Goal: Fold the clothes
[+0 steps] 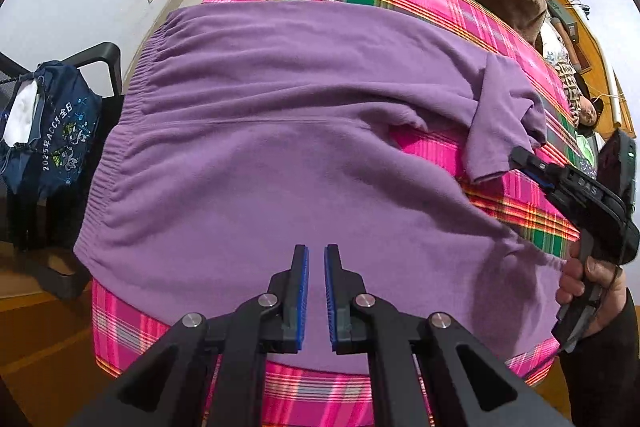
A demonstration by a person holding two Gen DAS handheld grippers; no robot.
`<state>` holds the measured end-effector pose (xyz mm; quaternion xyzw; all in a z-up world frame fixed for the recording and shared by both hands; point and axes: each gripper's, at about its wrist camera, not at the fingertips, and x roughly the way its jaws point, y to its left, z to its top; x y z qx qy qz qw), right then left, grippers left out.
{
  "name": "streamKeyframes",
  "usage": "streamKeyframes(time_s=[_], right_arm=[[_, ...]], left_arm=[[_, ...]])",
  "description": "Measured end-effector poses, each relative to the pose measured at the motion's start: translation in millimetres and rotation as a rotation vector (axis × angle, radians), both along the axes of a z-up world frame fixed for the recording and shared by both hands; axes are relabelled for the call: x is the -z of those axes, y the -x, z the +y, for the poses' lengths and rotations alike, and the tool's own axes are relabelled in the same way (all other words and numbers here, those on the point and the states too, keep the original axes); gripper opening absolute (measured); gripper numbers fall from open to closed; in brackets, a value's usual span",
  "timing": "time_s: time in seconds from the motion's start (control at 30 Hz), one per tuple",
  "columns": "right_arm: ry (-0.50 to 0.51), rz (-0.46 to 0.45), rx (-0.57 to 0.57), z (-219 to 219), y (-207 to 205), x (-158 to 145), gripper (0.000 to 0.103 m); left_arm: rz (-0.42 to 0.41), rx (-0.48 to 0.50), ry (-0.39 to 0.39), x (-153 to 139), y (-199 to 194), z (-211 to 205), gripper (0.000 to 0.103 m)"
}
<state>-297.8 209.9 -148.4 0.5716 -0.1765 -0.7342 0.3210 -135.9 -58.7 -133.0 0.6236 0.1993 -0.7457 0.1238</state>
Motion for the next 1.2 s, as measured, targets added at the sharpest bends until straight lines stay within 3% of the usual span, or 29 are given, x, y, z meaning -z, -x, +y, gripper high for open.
streamKeyframes(time_s=[0.17,0.33,0.43,0.47,0.5,0.57,0.83,0.87,0.93,0.97,1.07,1.2], right_arm=[[-0.035,0.068,-0.039,18,16,-18,0.004],[-0.079,0.126,0.02,79,55,-46,0.004],[-0.034,0.086,0.034,98,69,-45,0.009],[-0.011,0.069,0.025,98,69,-42,0.018],[0.015,0.054,-0.004,90,63,-36,0.035],[0.033,0.033,-0.054,70,55,-24,0.048],[0.049,-0.041,-0.231,-13,33,26,0.048],[0.05,-0.046,-0.232,-16,34,29,0.048],[0.046,-0.05,-0.239,-18,35,32,0.03],[0.038,-0.046,-0.243,-17,35,31,0.015],[0.021,-0.033,-0.241,-7,40,28,0.007],[0.017,0.005,-0.213,20,52,13,0.005]], left_arm=[[0.001,0.019,-0.005,1,19,23,0.008],[0.003,0.057,-0.017,2,40,49,0.008],[-0.001,0.066,-0.021,4,49,62,0.008],[-0.002,0.067,-0.022,4,51,66,0.008],[-0.003,0.068,-0.019,3,52,69,0.008],[-0.003,0.068,-0.012,1,52,73,0.008],[-0.044,-0.018,0.029,0,30,55,0.008],[-0.046,-0.028,0.032,0,28,53,0.008],[-0.049,-0.043,0.035,0,26,51,0.008],[-0.05,-0.049,0.033,1,26,51,0.008],[-0.051,-0.053,0.027,2,29,53,0.008],[-0.047,-0.036,0.014,4,38,60,0.008]])
